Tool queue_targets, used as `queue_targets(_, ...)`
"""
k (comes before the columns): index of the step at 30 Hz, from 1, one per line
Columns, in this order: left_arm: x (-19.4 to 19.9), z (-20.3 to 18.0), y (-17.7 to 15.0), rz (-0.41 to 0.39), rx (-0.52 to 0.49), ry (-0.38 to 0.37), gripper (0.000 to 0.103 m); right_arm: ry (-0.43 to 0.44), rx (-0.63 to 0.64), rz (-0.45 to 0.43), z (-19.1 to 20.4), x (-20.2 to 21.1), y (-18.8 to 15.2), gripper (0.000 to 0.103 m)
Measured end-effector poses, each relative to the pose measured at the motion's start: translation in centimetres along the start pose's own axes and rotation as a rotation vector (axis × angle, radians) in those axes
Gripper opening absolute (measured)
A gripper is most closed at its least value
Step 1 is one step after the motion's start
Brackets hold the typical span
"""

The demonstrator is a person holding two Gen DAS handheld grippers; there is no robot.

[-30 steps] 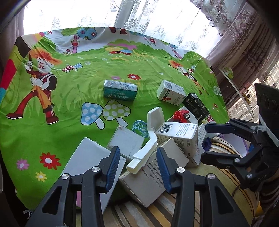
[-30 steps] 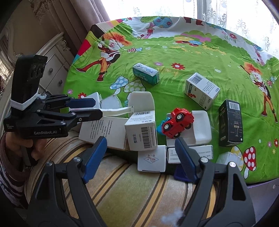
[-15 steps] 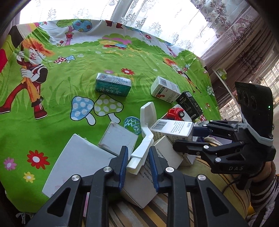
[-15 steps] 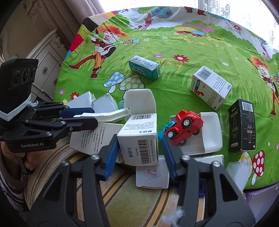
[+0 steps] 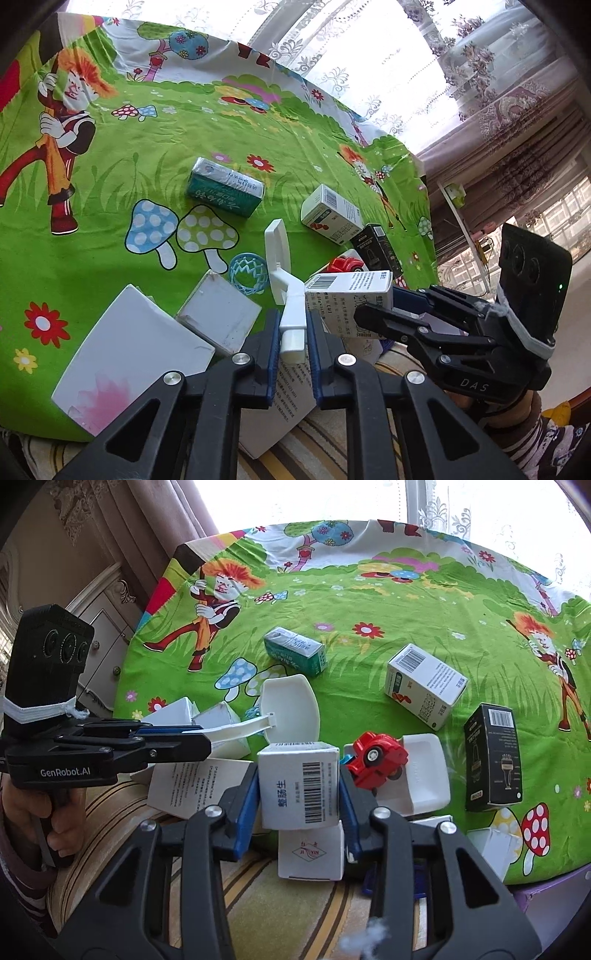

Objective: Organize rigid objects
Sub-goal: 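Carry both items over the storage box and open both grippers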

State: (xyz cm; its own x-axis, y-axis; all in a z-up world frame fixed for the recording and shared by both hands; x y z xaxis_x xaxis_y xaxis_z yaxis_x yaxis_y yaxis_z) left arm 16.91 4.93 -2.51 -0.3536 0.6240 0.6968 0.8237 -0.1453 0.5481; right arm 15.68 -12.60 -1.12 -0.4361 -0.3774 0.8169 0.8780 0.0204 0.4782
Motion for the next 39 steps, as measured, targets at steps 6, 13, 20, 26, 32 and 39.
queue_targets(6,0.3,-0.2,0.6,-0.054,0.044,-0.001,0.014,-0.001,-0.004,-0.066,-0.2,1.1,0.1,0.044)
queue_targets(13,0.8,-0.5,1.4,-0.110,0.081,-0.022,0.014,0.005,-0.022,-0.110,-0.7,2.2,0.1,0.044)
queue_targets(20,1.6,-2.0,2.1,-0.166,0.091,-0.038,0.014,-0.018,-0.033,-0.163,-1.4,3.9,-0.1,0.044)
queue_targets(26,2.9,-4.2,2.2,-0.214,0.078,-0.063,0.014,-0.034,-0.065,-0.202,-2.7,5.9,-0.8,0.044)
queue_targets(32,2.8,-7.7,2.2,-0.237,0.053,-0.116,0.014,-0.046,-0.102,-0.234,-4.2,8.3,-2.0,0.044)
queue_targets(39,1.4,-11.9,1.9,-0.220,0.011,-0.174,0.014,-0.079,-0.159,-0.272,-7.3,11.7,-3.6,0.044)
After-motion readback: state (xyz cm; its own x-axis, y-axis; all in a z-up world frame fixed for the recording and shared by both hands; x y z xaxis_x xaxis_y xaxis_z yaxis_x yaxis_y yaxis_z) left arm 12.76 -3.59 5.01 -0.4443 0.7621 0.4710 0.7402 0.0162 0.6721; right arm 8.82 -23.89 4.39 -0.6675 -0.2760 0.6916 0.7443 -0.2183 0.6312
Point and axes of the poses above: each gripper's, at about its wrist camera, not at the fingertips, and x roughly against the way its jaws point, z to its left, y to its top, the point moved 1 cm from there along -x, roughly the way its jaws point, and after that the axes turned 14 degrees about -x, right-handed, at the moved point
